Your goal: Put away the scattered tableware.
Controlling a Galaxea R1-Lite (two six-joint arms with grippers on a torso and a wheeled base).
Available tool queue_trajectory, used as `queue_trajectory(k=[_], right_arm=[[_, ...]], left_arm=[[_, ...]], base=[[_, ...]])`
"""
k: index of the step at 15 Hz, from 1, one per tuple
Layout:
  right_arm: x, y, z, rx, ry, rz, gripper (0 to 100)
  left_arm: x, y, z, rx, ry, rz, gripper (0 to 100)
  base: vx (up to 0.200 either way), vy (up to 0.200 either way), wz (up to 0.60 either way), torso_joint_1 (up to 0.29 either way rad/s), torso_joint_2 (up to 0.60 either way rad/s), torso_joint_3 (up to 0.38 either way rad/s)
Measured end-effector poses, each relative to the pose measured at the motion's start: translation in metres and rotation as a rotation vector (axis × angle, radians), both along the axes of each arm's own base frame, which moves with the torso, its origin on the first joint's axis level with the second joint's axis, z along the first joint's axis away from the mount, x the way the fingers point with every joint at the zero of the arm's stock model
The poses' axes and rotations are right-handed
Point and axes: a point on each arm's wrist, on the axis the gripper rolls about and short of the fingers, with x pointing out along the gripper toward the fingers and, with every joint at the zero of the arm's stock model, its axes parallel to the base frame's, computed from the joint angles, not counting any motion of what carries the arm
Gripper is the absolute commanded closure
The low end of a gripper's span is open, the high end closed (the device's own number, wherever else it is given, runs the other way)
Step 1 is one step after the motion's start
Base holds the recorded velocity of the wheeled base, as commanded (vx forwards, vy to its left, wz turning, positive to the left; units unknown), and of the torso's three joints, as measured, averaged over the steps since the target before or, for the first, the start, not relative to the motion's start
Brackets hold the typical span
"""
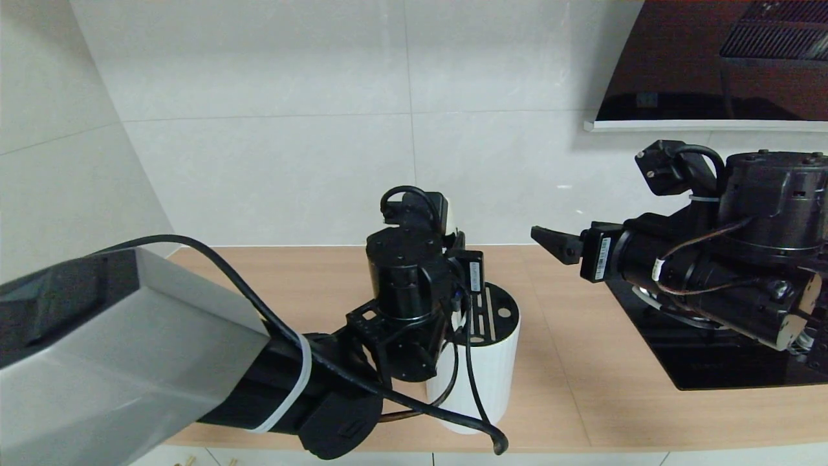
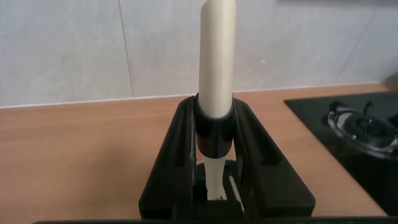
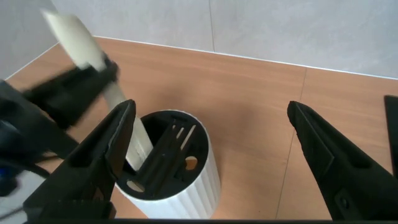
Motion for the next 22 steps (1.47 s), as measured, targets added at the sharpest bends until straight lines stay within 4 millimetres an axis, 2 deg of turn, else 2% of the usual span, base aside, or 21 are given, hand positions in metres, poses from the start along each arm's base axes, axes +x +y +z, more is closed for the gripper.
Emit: queue_trajectory(k=[6,10,11,19,22], right_arm=[[0.000,0.000,0.000,-0.001,0.001,0.000,0],[0.000,0.000,-0.001,-0.002,0.003,-0.001,0],[0.000,0.000,-0.001,-0.003,0.004,-0.001,0],[0.001,0.001,-0.002,-0.004,0.006,0.000,0],[0.001,0.000,-0.002,-0.004,0.006,0.000,0]], left_arm=[[0.005,-0.006,-0.024,0.032,0.045,-0.001,100],[0.006,-0.008,-0.033,0.048,0.062,0.002,100],[0.006,-0.008,-0.034,0.051,0.064,0.003,0],[0.001,-0.012,-0.036,0.042,0.069,-0.011,0],[-0.002,-0.011,-0.024,-0.004,0.038,-0.017,0]], base=[[0.000,0.000,0.00,0.000,0.00,0.000],[0.000,0.000,0.00,0.000,0.00,0.000],[0.000,0.000,0.00,0.000,0.00,0.000],[0.000,0.000,0.00,0.000,0.00,0.000],[0.000,0.000,0.00,0.000,0.00,0.000]])
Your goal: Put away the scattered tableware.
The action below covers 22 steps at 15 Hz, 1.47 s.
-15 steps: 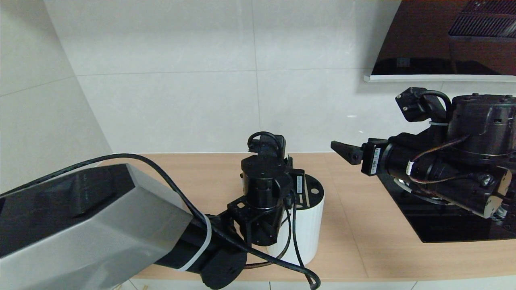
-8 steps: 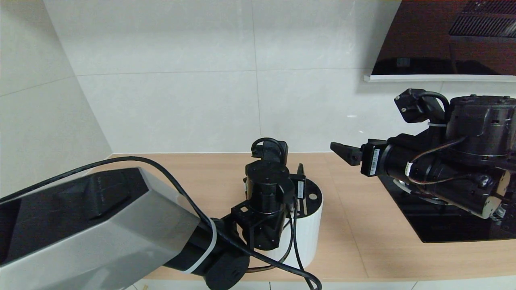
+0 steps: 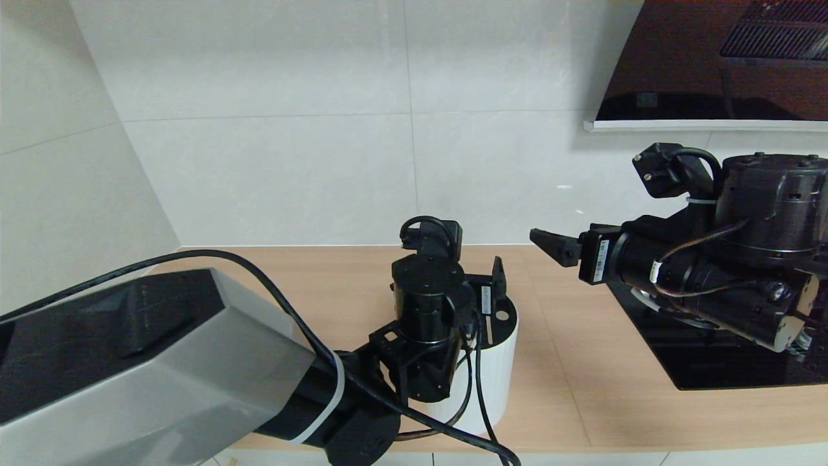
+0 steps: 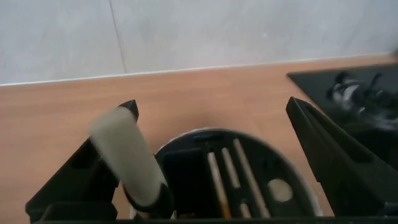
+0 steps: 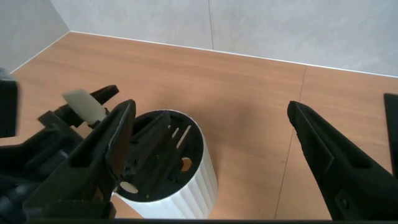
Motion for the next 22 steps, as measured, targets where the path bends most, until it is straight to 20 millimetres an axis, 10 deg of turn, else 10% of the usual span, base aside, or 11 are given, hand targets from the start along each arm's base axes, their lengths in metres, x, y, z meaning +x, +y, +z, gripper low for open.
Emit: queue_trajectory(k=[6,13,17,22], right_arm=[[-0.006,-0.004,0.002,0.006,-0.012,-0.015,0],[-0.055,-0.057,0.009,0.029,-0.066,-0.120,0],[-0.129,-0.110,0.011,0.042,-0.156,-0.193,0],[-0.232,-0.159,-0.018,0.004,-0.192,-0.317,0]], left_arm=[[-0.029,0.042,0.074,-0.103,-0.103,-0.009,0],[-0.104,0.172,0.155,-0.108,-0.145,0.025,0],[-0.186,0.248,0.153,-0.077,-0.123,0.097,0],[-0.296,0.308,0.102,-0.064,-0.140,0.218,0]], base=[[0.000,0.000,0.00,0.000,0.00,0.000],[0.000,0.000,0.00,0.000,0.00,0.000],[0.000,0.000,0.00,0.000,0.00,0.000],[0.000,0.000,0.00,0.000,0.00,0.000]])
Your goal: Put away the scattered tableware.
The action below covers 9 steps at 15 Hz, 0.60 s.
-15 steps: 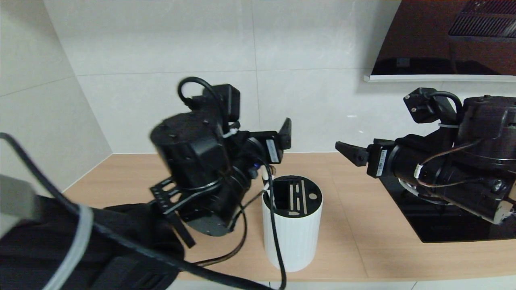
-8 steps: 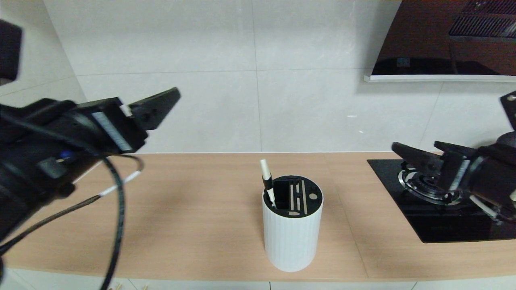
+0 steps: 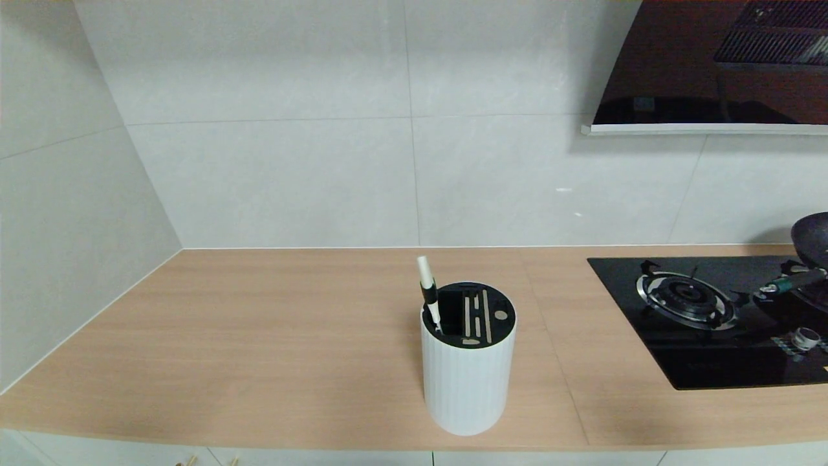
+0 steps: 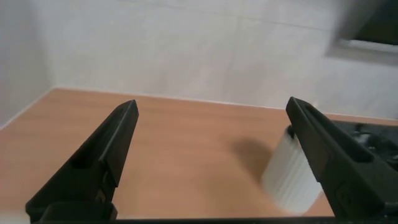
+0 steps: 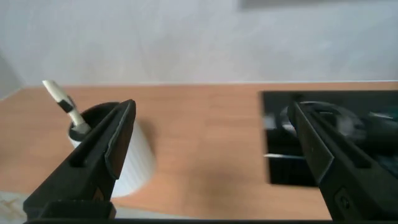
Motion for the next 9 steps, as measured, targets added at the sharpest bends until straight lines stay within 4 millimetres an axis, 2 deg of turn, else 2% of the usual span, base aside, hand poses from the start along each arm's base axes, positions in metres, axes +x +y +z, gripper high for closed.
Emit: queue_trajectory(k=[2,5,7,9], right_arm=[[-0.032,-0.005,-0.019,-0.032,-0.001,-0.066,0],[-0.057,-0.002,-0.033,-0.048,-0.086,-0.161,0],[-0.060,0.000,-0.049,-0.066,-0.087,-0.217,0],[-0.057,0.000,-0.064,-0.087,-0.062,-0.232,0]], left_arm=[[-0.026,0.004,-0.024,-0.010,-0.009,0.097,0],[-0.039,0.001,-0.040,-0.020,-0.041,0.222,0],[-0.043,-0.004,-0.053,0.013,-0.046,0.268,0],[-0.036,-0.007,-0.077,0.085,-0.002,0.273,0]], base=[[0.000,0.000,0.00,0.000,0.00,0.000],[0.000,0.000,0.00,0.000,0.00,0.000],[0.000,0.000,0.00,0.000,0.00,0.000],[0.000,0.000,0.00,0.000,0.00,0.000]])
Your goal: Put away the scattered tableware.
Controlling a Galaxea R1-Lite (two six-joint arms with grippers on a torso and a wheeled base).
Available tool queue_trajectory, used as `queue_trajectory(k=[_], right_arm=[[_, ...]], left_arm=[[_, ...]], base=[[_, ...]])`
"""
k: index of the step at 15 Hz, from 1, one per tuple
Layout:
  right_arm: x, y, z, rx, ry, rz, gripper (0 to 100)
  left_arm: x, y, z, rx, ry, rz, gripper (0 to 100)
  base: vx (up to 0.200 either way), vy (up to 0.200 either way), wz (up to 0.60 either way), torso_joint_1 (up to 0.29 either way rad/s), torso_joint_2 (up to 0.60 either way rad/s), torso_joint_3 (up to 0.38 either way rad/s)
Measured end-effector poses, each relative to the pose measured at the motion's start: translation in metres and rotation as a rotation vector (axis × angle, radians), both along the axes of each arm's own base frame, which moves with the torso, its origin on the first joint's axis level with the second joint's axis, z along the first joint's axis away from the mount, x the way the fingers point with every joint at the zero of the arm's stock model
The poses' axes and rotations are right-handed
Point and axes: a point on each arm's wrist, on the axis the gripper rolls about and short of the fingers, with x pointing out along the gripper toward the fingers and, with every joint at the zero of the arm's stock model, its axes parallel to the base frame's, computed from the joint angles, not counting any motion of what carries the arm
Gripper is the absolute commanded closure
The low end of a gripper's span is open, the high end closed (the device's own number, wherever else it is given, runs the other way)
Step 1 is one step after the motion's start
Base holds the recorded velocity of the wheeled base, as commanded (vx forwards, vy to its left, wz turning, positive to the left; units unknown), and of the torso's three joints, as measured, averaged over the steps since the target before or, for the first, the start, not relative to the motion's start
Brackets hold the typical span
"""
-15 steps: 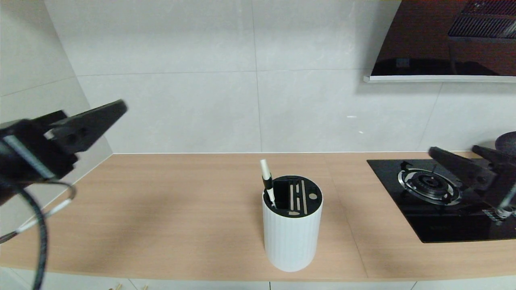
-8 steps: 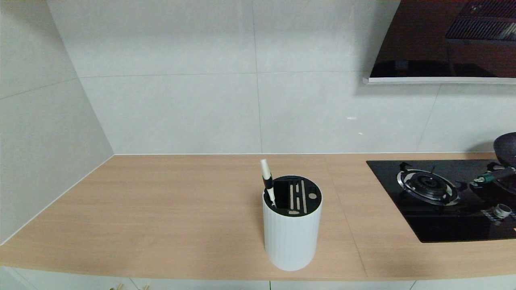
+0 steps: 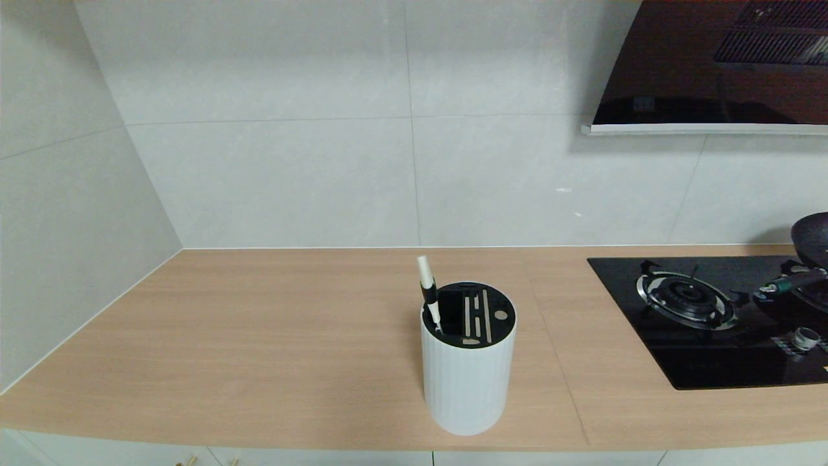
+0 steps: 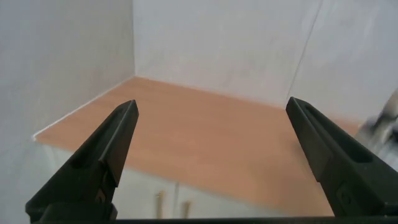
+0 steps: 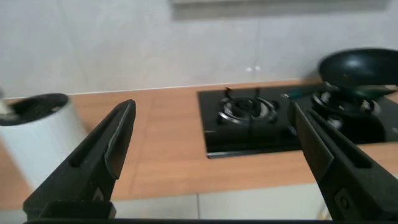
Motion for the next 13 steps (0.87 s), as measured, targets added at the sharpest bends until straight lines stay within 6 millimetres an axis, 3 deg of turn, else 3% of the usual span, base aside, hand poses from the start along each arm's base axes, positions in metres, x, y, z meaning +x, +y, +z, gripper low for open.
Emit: queue_trajectory(k=[3,6,13], right_arm=[[0.018,0.000,-0.035,-0.046,0.057,-0.006,0],[0.027,0.000,-0.055,-0.062,0.051,0.020,0],[0.029,0.002,-0.064,-0.067,0.106,0.093,0]], left_arm=[[0.020,-0.002,-0.037,0.079,0.019,-0.048,0],[0.029,-0.005,-0.065,0.104,0.115,-0.153,0],[0.031,-0.006,-0.072,0.059,0.148,-0.189,0]], base=[[0.000,0.000,0.00,0.000,0.00,0.000],[0.000,0.000,0.00,0.000,0.00,0.000],[0.000,0.000,0.00,0.000,0.00,0.000]])
